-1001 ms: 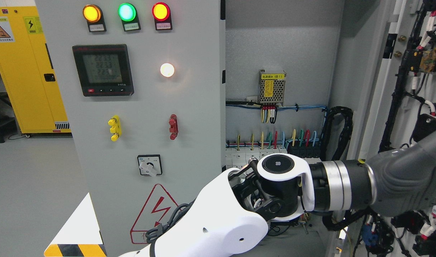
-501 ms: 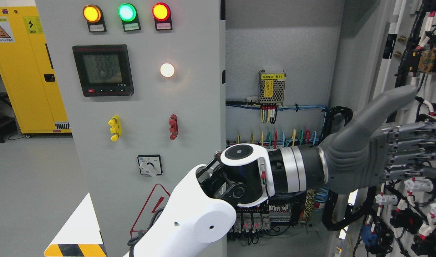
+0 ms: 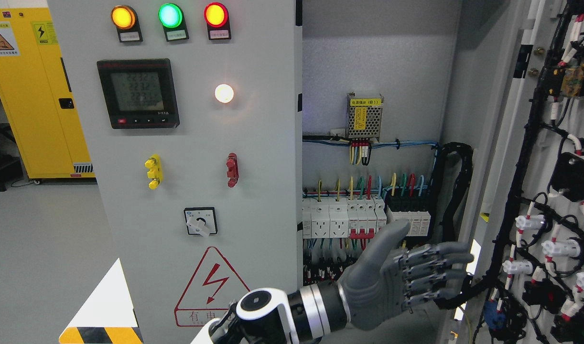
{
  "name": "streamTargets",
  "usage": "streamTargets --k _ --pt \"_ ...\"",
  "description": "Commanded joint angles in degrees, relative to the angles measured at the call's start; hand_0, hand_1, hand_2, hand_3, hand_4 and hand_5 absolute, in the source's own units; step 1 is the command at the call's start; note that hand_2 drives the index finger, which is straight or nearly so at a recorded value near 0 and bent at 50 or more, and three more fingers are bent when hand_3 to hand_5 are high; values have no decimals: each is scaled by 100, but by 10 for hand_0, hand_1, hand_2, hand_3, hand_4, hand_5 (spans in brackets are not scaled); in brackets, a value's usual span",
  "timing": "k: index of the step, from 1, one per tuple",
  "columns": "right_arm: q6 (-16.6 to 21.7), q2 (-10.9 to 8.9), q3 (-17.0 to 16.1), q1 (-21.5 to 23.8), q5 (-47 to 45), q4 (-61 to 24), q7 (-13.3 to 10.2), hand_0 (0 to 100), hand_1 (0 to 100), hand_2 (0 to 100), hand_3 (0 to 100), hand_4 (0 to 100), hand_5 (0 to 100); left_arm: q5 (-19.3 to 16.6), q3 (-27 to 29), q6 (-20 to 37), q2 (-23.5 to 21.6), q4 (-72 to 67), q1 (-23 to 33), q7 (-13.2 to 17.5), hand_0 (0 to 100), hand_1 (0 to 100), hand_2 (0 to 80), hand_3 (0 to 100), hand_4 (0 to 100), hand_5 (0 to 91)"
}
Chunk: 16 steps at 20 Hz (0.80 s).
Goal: Open door with both hands
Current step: 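Withdraw the left hand down out of the cabinet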
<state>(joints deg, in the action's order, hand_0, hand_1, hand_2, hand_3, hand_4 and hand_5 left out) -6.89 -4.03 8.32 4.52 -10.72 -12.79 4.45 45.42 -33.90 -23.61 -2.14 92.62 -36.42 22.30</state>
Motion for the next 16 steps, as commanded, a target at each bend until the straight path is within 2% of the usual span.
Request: streamTargets --k 1,5,6,8,10,13,16 --pt "4 -1 -15 -4 0 -13 -6 220 12 0 0 0 0 -1358 252 793 -682 565 2197 -6 0 0 0 0 0 0" --pt "4 -1 -15 -12 0 -31 3 220 11 0 0 0 0 -2368 673 2243 -753 57 3770 2 0 0 0 0 0 0" --pt "4 -1 -15 -30 0 -31 -6 220 11 0 0 0 0 -2527 901 2525 -753 -250 4035 2 0 0 0 0 0 0" --pt "4 -1 -15 -56 0 -31 -6 220 11 0 0 0 0 -2547 1270 2895 -718 -1057 4300 11 0 0 0 0 0 0" --pt "4 -10 -15 -65 0 -31 -6 221 11 0 0 0 0 -2547 1456 3290 -682 -1989 4415 11 0 0 0 0 0 0" --pt "4 -10 -15 -65 0 -31 -6 220 11 0 0 0 0 -2547 1684 3941 -490 -3832 4301 3 0 0 0 0 0 0" --pt "4 -18 -15 -74 0 -13 -6 221 11 0 0 0 0 -2555 2202 4083 -138 -5853 3890 -6 0 0 0 0 0 0"
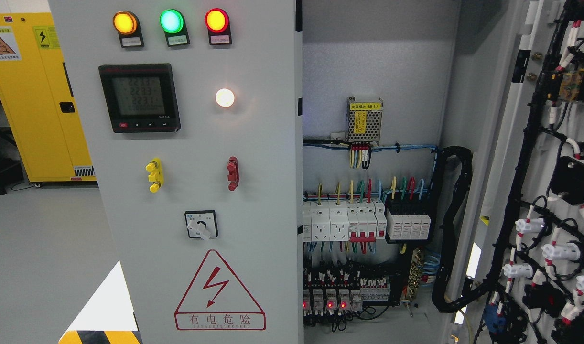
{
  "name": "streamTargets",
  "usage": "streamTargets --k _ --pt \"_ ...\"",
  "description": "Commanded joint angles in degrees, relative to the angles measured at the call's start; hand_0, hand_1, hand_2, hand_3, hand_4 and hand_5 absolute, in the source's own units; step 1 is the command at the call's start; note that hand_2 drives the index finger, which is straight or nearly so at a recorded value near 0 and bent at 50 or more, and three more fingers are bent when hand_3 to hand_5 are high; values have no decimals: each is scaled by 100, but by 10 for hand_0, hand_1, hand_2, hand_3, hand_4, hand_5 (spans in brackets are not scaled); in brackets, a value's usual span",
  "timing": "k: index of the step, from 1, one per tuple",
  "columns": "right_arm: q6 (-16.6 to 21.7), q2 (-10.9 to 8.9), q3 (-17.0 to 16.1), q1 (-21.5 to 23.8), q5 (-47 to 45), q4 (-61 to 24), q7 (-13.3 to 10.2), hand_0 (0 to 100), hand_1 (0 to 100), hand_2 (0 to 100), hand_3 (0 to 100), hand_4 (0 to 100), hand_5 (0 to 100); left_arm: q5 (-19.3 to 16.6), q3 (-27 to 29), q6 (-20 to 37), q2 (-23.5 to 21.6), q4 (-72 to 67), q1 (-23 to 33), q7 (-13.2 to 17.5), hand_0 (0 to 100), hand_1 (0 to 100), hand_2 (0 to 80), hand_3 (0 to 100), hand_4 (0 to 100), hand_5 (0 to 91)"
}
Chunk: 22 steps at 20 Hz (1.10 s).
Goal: Open door with both hands
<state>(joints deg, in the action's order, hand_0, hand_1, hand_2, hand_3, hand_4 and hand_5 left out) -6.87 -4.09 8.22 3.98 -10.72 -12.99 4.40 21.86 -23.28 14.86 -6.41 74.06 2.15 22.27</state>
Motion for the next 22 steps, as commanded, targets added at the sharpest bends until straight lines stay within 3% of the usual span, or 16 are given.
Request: streamTargets --k 1,3,5,7,11,14,16,19,22 --pt "1 -13 -4 -29 0 7 -1 221 11 0 0 0 0 -200 1263 236 376 -4858 -221 5 0 0 0 0 0 0" --pt "1 -13 5 -29 0 15 8 221 11 0 0 0 0 -200 1317 227 438 -6380 -705 6 0 0 0 0 0 0" --pt "1 -13 5 -29 0 24 -1 221 11 0 0 0 0 -208 1317 201 456 -7139 -786 6 0 0 0 0 0 0" --pt "1 -13 5 -29 0 24 -1 219 11 0 0 0 0 -226 1308 61 421 -7475 -726 6 0 0 0 0 0 0" --pt "1 -13 5 -29 0 24 8 219 12 0 0 0 0 -261 1282 -974 430 -7898 -620 -38 0 0 0 0 0 0" --pt "1 -4 5 -29 -9 33 8 219 12 0 0 0 0 -261 1273 -1082 377 -7898 -409 -82 0 0 0 0 0 0" --pt "1 5 13 -29 -9 33 -1 221 11 0 0 0 0 -261 1273 -1091 359 -7907 -409 -257 0 0 0 0 0 0" --pt "1 13 13 -29 -9 42 -1 220 11 0 0 0 0 -261 1282 -1073 368 -7899 -400 -810 0 0 0 0 0 0" --pt "1 13 13 -29 0 42 -1 220 12 0 0 0 0 -252 1299 -1047 386 -7828 -426 -882 0 0 0 0 0 0"
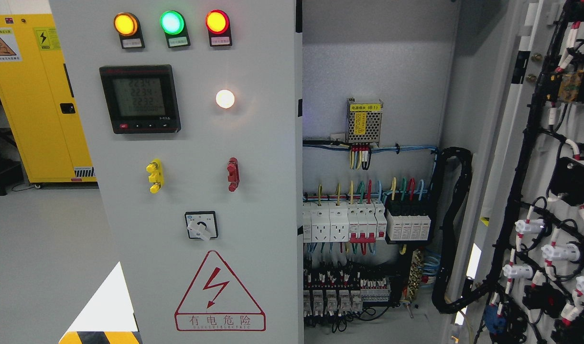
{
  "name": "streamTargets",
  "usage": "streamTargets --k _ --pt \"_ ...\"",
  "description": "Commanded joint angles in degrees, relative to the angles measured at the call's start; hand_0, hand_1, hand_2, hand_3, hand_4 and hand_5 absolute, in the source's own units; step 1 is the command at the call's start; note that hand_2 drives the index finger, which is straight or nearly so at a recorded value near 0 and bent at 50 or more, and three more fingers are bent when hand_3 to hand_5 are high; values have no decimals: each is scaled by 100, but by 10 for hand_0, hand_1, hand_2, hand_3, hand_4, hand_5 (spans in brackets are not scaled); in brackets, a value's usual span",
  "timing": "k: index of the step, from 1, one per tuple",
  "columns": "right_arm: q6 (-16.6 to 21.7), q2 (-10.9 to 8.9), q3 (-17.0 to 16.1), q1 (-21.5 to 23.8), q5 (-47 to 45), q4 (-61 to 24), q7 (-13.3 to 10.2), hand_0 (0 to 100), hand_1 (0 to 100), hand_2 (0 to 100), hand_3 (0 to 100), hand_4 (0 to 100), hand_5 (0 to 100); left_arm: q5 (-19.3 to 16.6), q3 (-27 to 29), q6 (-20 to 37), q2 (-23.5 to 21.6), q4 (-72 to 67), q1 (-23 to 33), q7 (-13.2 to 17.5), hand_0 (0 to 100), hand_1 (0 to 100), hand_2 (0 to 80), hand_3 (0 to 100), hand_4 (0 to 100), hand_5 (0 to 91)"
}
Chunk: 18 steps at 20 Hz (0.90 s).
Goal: Open door with both hands
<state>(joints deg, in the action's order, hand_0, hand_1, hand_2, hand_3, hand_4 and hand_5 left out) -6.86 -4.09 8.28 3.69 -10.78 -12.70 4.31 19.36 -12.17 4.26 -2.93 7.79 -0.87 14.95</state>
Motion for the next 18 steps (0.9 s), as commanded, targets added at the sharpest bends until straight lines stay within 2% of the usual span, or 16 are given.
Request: streamTargets --k 1,5,7,9,13,16,18 --pt "1 13 7 0 5 13 17 221 12 0 0 0 0 -3 189 22 55 -1174 -151 -159 0 0 0 0 0 0" --pt "141 22 15 35 5 -144 8 221 11 0 0 0 0 -3 180 31 248 -1007 -159 -229 0 0 0 0 0 0" --pt "176 22 15 96 5 -582 17 221 12 0 0 0 0 -3 171 57 284 -990 -186 -544 0 0 0 0 0 0" --pt "176 5 16 508 5 -1721 8 220 12 0 0 0 0 -3 171 170 284 -885 -204 -791 0 0 0 0 0 0" --pt "176 -22 -11 1439 14 -4927 8 221 12 0 0 0 0 -3 171 206 275 -849 -204 -819 0 0 0 0 0 0" --pt "176 4 -20 1836 14 -7151 8 221 12 0 0 0 0 -3 171 206 284 -849 -204 -819 0 0 0 0 0 0" --pt "176 13 -20 1942 5 -8437 8 221 12 0 0 0 0 -3 171 206 284 -840 -204 -819 0 0 0 0 0 0"
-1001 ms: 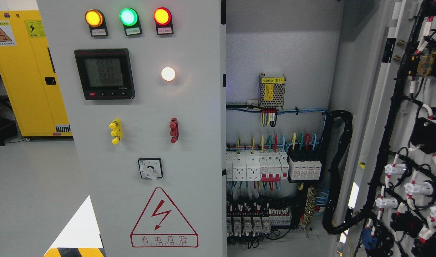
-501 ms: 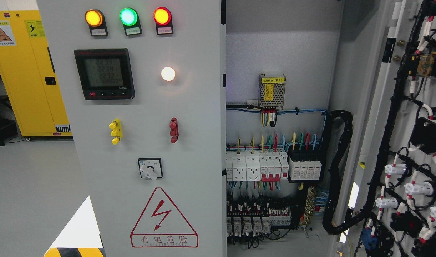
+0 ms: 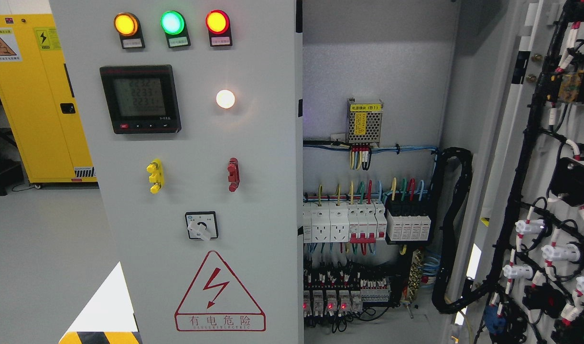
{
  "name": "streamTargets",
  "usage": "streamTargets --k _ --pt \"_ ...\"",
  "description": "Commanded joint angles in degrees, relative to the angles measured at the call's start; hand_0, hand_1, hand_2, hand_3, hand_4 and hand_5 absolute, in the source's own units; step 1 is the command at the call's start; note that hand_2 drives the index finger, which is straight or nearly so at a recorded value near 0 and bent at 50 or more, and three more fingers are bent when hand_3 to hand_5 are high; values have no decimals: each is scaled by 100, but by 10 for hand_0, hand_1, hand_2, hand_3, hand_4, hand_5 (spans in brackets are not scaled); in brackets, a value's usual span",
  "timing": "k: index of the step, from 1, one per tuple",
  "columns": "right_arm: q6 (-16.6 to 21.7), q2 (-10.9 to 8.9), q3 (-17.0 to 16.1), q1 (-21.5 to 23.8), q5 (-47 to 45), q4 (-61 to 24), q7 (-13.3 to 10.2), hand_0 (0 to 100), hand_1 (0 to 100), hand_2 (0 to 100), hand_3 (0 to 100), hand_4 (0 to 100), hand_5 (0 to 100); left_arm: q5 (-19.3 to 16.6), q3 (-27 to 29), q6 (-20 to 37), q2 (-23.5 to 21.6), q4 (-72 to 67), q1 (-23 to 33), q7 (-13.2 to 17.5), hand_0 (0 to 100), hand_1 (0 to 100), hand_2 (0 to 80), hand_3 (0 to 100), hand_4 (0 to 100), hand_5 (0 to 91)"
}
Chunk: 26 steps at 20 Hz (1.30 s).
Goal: Open door with both hands
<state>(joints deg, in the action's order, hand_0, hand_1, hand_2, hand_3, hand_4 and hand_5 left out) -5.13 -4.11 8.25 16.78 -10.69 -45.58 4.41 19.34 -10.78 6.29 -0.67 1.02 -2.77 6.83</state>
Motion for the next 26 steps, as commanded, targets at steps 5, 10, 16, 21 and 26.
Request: streamTargets --k 5,10,16,21,26 --pt "82 -2 18 801 -12 -7428 -1 221 12 0 0 0 0 0 41 4 58 -155 -13 37 0 0 0 0 0 0" --pt "1495 -46 36 529 -12 -7413 -1 221 12 0 0 0 0 0 41 4 84 -146 -22 38 0 0 0 0 0 0" --pt "1682 -37 97 -217 -12 -7413 -1 221 12 0 0 0 0 0 14 4 190 -146 -22 38 0 0 0 0 0 0" --pt "1367 -2 431 -859 41 -7308 -10 221 11 0 0 0 0 0 14 4 286 -155 -22 29 0 0 0 0 0 0" --pt "655 25 432 -1834 32 -6948 -19 220 12 0 0 0 0 0 14 4 313 -146 -48 29 0 0 0 0 0 0"
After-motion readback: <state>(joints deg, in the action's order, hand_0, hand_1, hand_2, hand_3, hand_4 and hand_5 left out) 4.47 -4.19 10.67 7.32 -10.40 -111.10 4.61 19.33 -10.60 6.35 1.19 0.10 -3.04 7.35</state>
